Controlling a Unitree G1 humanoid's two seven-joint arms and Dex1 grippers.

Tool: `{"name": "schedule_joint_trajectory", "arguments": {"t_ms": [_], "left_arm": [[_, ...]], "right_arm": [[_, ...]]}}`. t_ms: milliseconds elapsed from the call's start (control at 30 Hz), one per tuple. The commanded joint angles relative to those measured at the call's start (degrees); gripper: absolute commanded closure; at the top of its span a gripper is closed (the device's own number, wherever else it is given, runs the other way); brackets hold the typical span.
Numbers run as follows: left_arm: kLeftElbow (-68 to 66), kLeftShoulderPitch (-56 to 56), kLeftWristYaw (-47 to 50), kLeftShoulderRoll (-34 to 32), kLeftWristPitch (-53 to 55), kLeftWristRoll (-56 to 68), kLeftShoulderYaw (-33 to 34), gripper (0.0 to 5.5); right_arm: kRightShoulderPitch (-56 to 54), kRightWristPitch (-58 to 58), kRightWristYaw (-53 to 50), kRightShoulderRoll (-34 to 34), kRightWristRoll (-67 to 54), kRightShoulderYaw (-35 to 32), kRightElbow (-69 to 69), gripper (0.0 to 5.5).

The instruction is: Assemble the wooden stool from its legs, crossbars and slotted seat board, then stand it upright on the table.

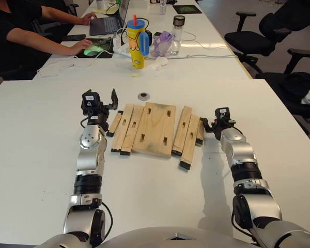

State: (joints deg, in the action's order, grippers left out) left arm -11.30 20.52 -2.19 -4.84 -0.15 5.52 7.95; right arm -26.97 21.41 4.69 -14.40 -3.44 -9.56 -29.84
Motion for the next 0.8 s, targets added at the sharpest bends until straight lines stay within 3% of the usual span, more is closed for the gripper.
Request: {"name": "schedule_joint_trajectory", "arguments": {"t_ms": [33, 333, 567, 800], "left_arm": [[-1.21, 2.02, -1.2, -0.09, 0.2, 0.05, -1.04, 0.97], [-0.94, 2.18, -2.54, -1.31, 1.15, 0.81, -0.39, 0.97], [-1.29, 2.62, -2.51, -1.01, 1.34, 0.91, -0.63, 0.97], [-2.07, 3.51, -2.98, -1.44, 1.34, 1.24, -0.63, 0.97]], "right_arm": [[2.26, 0.6, -1.26, 2.15, -3.58, -3.52, 1.55, 1.49], [8.2, 2.64, -2.13, 3.18, -6.09, -5.23, 8.63, 1.49], [7.92, 6.36, 5.07, 2.06, -2.1, 5.04, 7.46, 1.49], [4.89, 4.78, 7.18, 2.2, -1.38, 7.29, 4.7, 1.49]]}}
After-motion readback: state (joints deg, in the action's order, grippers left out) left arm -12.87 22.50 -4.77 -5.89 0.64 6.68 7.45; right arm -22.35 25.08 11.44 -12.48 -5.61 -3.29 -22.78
